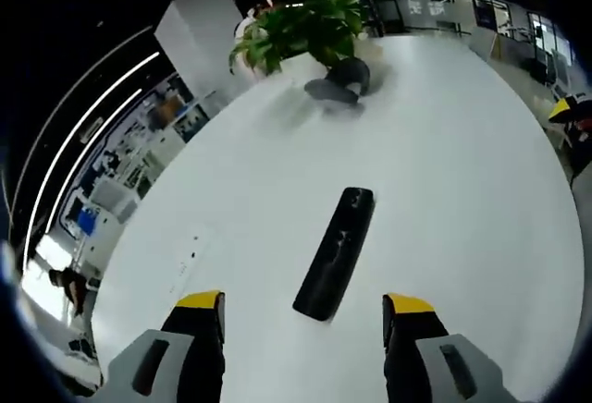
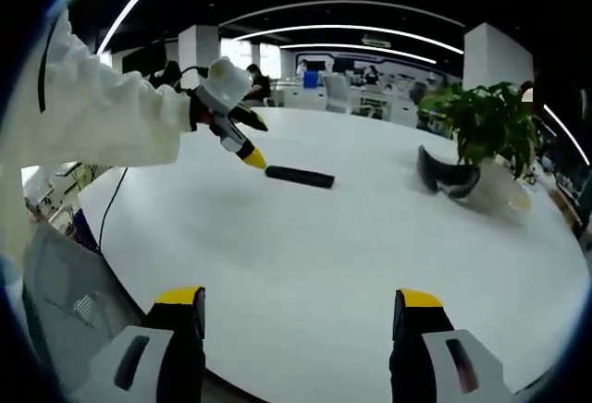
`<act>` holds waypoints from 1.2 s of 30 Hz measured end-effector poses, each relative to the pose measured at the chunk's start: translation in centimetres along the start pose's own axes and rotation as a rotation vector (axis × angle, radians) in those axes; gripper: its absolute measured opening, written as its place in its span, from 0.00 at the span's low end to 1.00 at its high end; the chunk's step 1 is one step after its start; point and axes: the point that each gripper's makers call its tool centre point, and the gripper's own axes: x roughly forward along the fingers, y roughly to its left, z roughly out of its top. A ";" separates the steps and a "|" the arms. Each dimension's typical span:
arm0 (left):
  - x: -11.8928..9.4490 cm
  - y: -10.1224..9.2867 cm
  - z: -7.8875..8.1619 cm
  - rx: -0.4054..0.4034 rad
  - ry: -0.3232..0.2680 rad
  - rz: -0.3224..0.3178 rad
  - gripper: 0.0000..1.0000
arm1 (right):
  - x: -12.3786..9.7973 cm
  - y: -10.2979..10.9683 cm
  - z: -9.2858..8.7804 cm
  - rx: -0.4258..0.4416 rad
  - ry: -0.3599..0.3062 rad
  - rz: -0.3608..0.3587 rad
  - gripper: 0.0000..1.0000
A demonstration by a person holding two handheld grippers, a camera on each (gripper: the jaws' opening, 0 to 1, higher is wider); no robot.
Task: Press the specified remote control buttons in sequence, fully releasing each button before pressing the next.
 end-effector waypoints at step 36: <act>3.9 -2.2 -3.4 0.053 0.276 -0.427 0.31 | 0.4 0.5 -0.7 0.023 0.038 0.025 0.82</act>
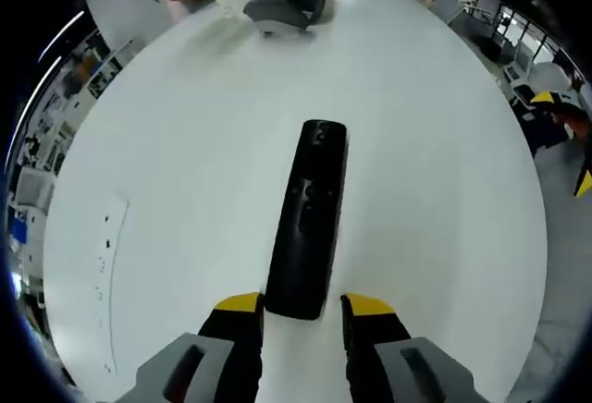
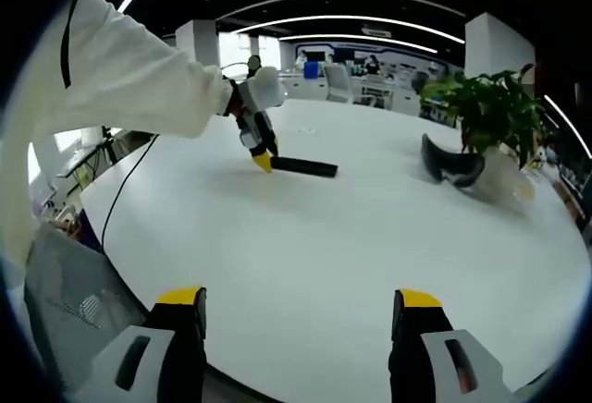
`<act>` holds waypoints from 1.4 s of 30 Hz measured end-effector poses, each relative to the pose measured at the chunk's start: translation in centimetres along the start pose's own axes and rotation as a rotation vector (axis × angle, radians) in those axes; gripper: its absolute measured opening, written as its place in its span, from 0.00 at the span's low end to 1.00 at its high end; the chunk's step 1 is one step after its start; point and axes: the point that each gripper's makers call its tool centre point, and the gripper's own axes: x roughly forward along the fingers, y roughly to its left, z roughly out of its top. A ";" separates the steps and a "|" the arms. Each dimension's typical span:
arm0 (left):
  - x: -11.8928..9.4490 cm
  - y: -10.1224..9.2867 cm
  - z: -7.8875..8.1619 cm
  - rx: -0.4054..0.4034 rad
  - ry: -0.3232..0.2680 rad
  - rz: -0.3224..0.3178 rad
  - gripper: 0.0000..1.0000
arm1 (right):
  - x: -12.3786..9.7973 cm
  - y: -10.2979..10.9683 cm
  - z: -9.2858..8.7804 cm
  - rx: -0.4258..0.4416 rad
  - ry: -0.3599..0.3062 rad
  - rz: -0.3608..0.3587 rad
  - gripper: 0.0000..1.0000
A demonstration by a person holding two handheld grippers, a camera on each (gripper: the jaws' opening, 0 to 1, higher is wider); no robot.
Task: Press the specified remote control buttons in sequence, fully releasing each button before pressing the next.
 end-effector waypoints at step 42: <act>0.4 -5.8 -1.2 -0.006 0.220 0.027 0.23 | -0.2 0.6 0.5 -0.022 -0.029 0.032 0.78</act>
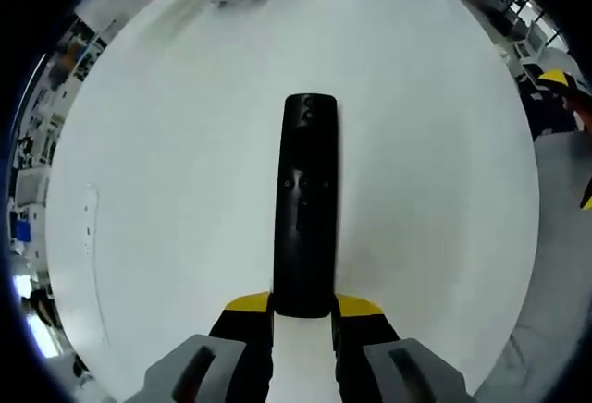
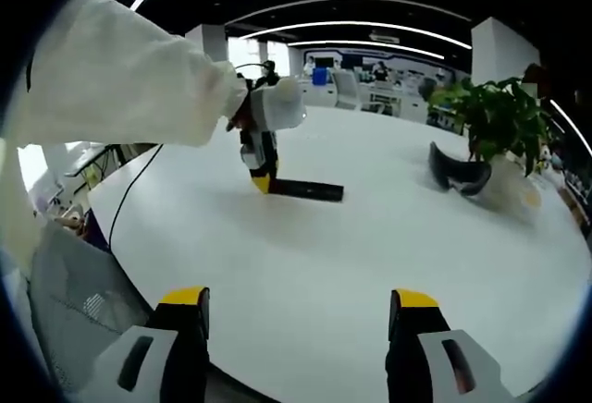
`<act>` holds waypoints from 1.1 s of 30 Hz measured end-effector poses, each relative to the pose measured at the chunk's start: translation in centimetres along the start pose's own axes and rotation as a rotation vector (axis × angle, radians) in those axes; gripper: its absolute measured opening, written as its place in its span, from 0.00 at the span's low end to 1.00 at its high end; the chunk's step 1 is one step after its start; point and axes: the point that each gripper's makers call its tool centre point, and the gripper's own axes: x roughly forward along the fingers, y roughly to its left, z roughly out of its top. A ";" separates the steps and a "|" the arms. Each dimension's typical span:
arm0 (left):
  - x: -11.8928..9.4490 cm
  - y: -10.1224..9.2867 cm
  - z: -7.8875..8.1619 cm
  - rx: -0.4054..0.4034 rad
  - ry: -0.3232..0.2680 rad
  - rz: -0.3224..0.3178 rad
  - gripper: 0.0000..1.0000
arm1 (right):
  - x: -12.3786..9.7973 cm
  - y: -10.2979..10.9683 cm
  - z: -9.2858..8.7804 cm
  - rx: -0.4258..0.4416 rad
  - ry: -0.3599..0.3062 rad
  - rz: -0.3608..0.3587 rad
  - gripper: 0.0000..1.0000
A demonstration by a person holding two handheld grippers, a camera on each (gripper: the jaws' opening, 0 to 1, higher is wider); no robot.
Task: Press the specified remote control buttons in sequence, fully releasing each button before pressing the next.
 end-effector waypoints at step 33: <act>-0.1 -7.0 -1.4 0.064 0.055 0.000 0.23 | -0.3 -0.2 0.1 -0.011 -0.023 -0.025 0.77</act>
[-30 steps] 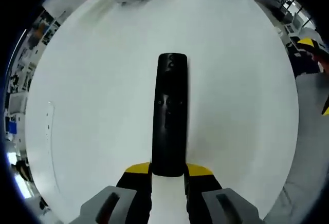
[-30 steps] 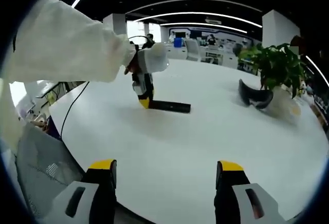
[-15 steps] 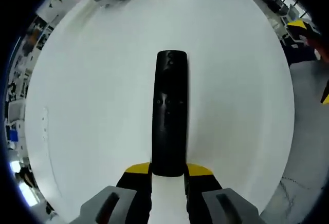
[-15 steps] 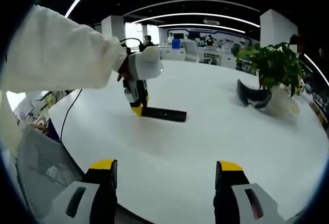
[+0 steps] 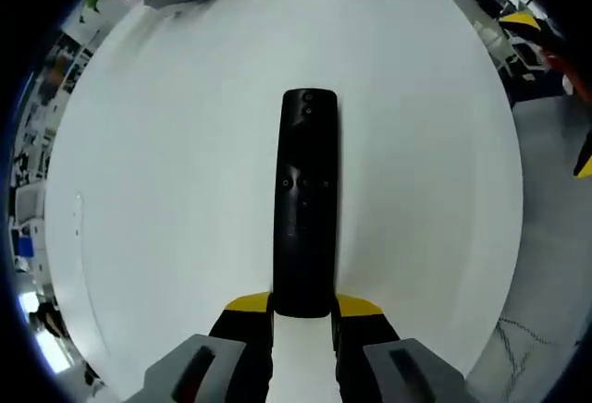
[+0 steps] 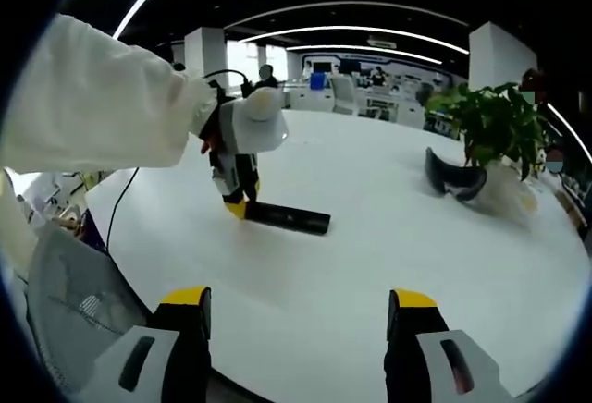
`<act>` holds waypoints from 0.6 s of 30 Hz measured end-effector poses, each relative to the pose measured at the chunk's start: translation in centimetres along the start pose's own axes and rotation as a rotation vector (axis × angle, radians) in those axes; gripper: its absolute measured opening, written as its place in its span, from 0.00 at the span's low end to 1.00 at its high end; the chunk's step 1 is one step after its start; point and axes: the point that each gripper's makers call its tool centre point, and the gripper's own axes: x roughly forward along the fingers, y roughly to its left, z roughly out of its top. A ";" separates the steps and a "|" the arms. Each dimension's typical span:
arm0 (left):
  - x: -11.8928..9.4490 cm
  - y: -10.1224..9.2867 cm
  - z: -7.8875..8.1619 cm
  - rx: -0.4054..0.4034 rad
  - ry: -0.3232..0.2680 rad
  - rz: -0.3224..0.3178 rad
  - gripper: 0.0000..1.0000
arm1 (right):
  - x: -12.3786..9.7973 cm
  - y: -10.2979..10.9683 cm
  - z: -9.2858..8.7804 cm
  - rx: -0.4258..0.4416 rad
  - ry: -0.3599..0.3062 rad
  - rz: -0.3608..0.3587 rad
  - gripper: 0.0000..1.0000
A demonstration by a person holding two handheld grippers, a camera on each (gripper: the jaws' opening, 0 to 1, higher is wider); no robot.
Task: Press the specified remote control buttons in sequence, fully releasing each button before pressing the next.
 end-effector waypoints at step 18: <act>-0.3 -5.1 -0.9 0.006 0.028 0.005 0.23 | -0.7 0.2 0.9 0.000 -0.038 -0.004 0.77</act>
